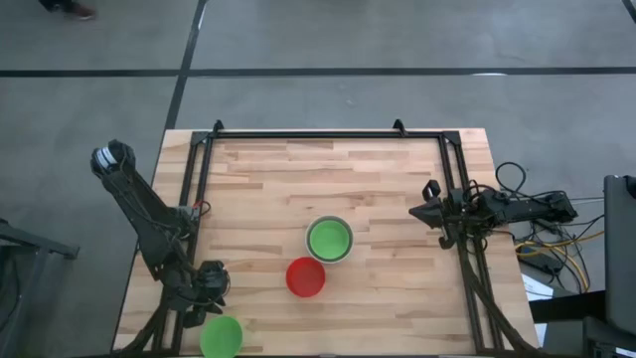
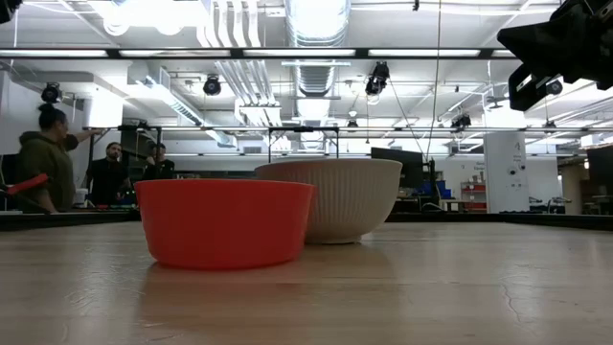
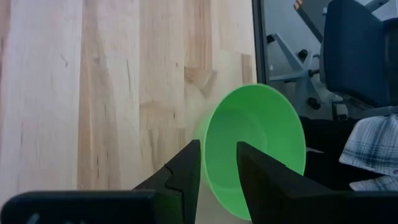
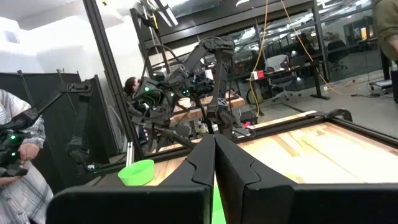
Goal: Nest bowls inside each other
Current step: Stack the bottom green bowl on the top green bowl
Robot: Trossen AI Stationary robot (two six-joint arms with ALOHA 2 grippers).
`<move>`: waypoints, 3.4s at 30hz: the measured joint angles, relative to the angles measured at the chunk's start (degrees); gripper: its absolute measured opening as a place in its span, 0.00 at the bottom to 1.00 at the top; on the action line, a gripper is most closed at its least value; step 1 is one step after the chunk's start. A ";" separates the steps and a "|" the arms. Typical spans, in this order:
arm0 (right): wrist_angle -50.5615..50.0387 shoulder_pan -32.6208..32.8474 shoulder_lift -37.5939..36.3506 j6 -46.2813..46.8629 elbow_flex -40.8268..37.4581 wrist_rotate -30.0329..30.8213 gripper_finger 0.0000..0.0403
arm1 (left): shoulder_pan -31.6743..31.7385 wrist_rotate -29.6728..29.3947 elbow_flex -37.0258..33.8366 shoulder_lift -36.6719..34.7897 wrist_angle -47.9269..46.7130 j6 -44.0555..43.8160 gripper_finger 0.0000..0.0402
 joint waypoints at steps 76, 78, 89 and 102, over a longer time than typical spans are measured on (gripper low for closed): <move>0.00 0.00 0.00 0.00 0.00 0.00 0.02 | -2.49 1.70 0.97 16.66 8.39 -9.02 0.02; -0.02 -0.01 0.00 0.00 0.00 0.00 0.02 | -2.44 0.64 1.62 15.63 6.68 -8.23 0.02; -0.02 -0.02 0.00 0.00 0.00 0.00 0.02 | -1.75 -8.05 2.63 8.14 0.67 -6.24 0.02; 0.00 0.00 0.00 0.00 0.00 0.00 0.02 | 7.40 -8.02 2.60 2.84 -0.25 4.92 0.02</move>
